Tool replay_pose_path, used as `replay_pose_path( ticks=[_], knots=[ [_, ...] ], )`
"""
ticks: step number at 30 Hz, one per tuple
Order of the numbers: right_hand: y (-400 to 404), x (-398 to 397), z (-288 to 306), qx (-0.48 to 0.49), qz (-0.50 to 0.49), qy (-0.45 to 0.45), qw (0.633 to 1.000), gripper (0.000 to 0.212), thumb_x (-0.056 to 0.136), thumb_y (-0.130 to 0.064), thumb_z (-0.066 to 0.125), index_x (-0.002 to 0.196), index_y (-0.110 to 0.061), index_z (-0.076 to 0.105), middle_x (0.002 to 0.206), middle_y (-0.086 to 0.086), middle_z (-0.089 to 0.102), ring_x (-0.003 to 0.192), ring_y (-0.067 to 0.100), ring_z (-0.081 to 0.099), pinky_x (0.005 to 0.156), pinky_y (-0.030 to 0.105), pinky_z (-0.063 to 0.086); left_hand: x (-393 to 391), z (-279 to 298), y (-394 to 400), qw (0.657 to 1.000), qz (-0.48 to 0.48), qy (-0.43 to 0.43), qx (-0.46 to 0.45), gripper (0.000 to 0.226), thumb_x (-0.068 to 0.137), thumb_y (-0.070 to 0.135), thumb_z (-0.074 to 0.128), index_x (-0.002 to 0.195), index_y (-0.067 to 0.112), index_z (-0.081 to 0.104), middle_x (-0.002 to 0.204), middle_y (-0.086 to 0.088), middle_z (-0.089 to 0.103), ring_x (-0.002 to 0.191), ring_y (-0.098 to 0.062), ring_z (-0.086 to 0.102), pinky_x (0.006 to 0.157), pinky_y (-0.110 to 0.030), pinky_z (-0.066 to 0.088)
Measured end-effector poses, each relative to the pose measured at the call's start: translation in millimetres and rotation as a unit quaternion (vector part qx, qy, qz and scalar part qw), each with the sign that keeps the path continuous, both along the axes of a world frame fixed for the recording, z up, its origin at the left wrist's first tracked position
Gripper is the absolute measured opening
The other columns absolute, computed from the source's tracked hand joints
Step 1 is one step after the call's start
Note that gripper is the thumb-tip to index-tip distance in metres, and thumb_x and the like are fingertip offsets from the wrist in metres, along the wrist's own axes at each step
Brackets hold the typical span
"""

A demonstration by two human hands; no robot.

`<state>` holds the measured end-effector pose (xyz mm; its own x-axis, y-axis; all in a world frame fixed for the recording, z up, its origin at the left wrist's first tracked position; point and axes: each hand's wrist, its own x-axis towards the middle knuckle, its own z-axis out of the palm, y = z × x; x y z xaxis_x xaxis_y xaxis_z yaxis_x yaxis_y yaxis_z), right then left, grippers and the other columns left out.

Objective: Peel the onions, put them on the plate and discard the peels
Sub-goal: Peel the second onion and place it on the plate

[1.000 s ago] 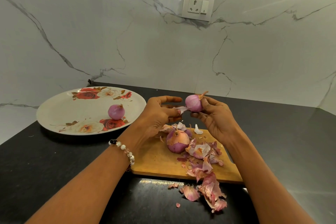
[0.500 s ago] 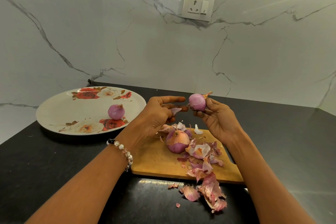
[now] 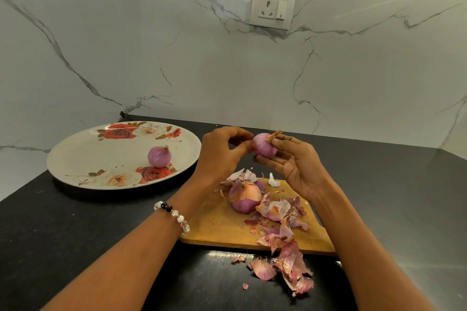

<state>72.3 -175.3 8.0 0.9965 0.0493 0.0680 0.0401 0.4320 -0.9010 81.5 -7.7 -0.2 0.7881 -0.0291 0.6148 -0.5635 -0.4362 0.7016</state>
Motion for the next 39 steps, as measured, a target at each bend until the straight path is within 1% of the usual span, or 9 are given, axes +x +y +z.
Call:
replay_pose_path(
  ticks=[4, 7, 10, 20, 24, 26, 30, 35, 39],
  knots=[
    [1.1, 0.6, -0.9, -0.005, 0.009, -0.008, 1.0, 0.024, 0.088, 0.001, 0.062, 0.113, 0.003, 0.059, 0.104, 0.024, 0.069, 0.089, 0.037, 0.073, 0.075, 0.047, 0.062, 0.5, -3.7, -4.2, 0.998, -0.016, -0.051, 0.021, 0.029, 0.08, 0.024, 0.075, 0.105, 0.011, 0.07, 0.099, -0.001, 0.069, 0.078, -0.001, 0.059, 0.069, -0.003, 0.046],
    [1.6, -0.5, -1.2, -0.022, 0.025, -0.017, 0.999, 0.035, 0.08, -0.003, 0.067, 0.115, -0.002, 0.061, 0.099, 0.021, 0.073, 0.09, 0.038, 0.073, 0.076, 0.048, 0.061, 1.4, -4.8, -3.9, 0.997, -0.014, -0.069, 0.028, 0.026, 0.079, 0.022, 0.076, 0.102, 0.011, 0.07, 0.098, -0.002, 0.069, 0.077, -0.001, 0.059, 0.069, -0.002, 0.045],
    [2.5, -1.6, -1.7, -0.051, 0.043, -0.025, 0.997, 0.044, 0.075, -0.007, 0.069, 0.118, -0.004, 0.063, 0.103, 0.022, 0.073, 0.095, 0.039, 0.072, 0.077, 0.047, 0.061, 1.8, -4.5, -3.2, 0.995, -0.006, -0.085, 0.044, 0.023, 0.079, 0.019, 0.077, 0.099, 0.011, 0.07, 0.097, -0.004, 0.069, 0.075, -0.002, 0.058, 0.069, 0.0, 0.045],
    [1.7, 0.1, -4.3, -0.086, 0.037, -0.029, 0.995, 0.04, 0.076, -0.013, 0.068, 0.115, -0.001, 0.064, 0.103, 0.021, 0.073, 0.093, 0.039, 0.072, 0.073, 0.047, 0.062, 0.9, -5.6, -3.1, 0.997, -0.016, -0.05, 0.064, 0.01, 0.08, 0.01, 0.075, 0.088, 0.01, 0.069, 0.093, 0.002, 0.059, 0.076, -0.004, 0.055, 0.07, 0.0, 0.043],
    [2.8, 0.2, -5.1, -0.111, 0.033, -0.021, 0.993, 0.04, 0.077, -0.018, 0.07, 0.112, 0.001, 0.065, 0.106, 0.024, 0.071, 0.086, 0.038, 0.073, 0.069, 0.043, 0.063, 2.4, -6.0, -3.6, 0.996, -0.025, -0.01, 0.09, 0.011, 0.084, 0.009, 0.07, 0.089, 0.016, 0.064, 0.098, 0.001, 0.053, 0.083, -0.007, 0.052, 0.07, 0.002, 0.04],
    [2.3, 0.6, -5.6, -0.124, 0.03, -0.014, 0.992, 0.04, 0.078, -0.022, 0.069, 0.109, 0.003, 0.065, 0.104, 0.025, 0.072, 0.08, 0.038, 0.073, 0.071, 0.044, 0.063, 2.4, -5.7, -3.6, 0.996, -0.031, 0.0, 0.083, 0.014, 0.084, 0.009, 0.069, 0.088, 0.019, 0.061, 0.098, 0.004, 0.052, 0.081, -0.006, 0.051, 0.069, 0.001, 0.04],
    [0.9, 1.0, -5.5, -0.115, 0.027, -0.016, 0.993, 0.036, 0.079, -0.023, 0.067, 0.103, 0.003, 0.066, 0.102, 0.027, 0.072, 0.08, 0.04, 0.073, 0.073, 0.048, 0.061, 1.4, -4.8, -4.1, 0.996, -0.032, -0.051, 0.06, 0.014, 0.081, 0.001, 0.07, 0.085, 0.012, 0.063, 0.089, 0.006, 0.055, 0.076, -0.003, 0.052, 0.069, -0.004, 0.043],
    [2.6, -0.4, -3.1, -0.09, 0.029, -0.024, 0.995, 0.039, 0.076, -0.019, 0.069, 0.109, 0.002, 0.065, 0.107, 0.025, 0.068, 0.08, 0.036, 0.074, 0.066, 0.04, 0.064, 0.8, -6.0, -4.6, 0.996, -0.017, -0.08, 0.041, 0.014, 0.082, -0.001, 0.07, 0.088, 0.01, 0.063, 0.083, 0.008, 0.059, 0.072, 0.0, 0.055, 0.069, -0.003, 0.044],
    [3.4, -1.1, -3.3, -0.081, 0.034, -0.019, 0.996, 0.038, 0.077, -0.011, 0.069, 0.113, -0.001, 0.065, 0.111, 0.024, 0.067, 0.085, 0.038, 0.073, 0.068, 0.039, 0.064, 2.2, -5.7, -2.7, 0.999, -0.016, -0.026, 0.026, 0.027, 0.085, 0.015, 0.07, 0.111, 0.018, 0.062, 0.09, 0.007, 0.061, 0.077, 0.0, 0.057, 0.067, -0.003, 0.044]
  ],
)
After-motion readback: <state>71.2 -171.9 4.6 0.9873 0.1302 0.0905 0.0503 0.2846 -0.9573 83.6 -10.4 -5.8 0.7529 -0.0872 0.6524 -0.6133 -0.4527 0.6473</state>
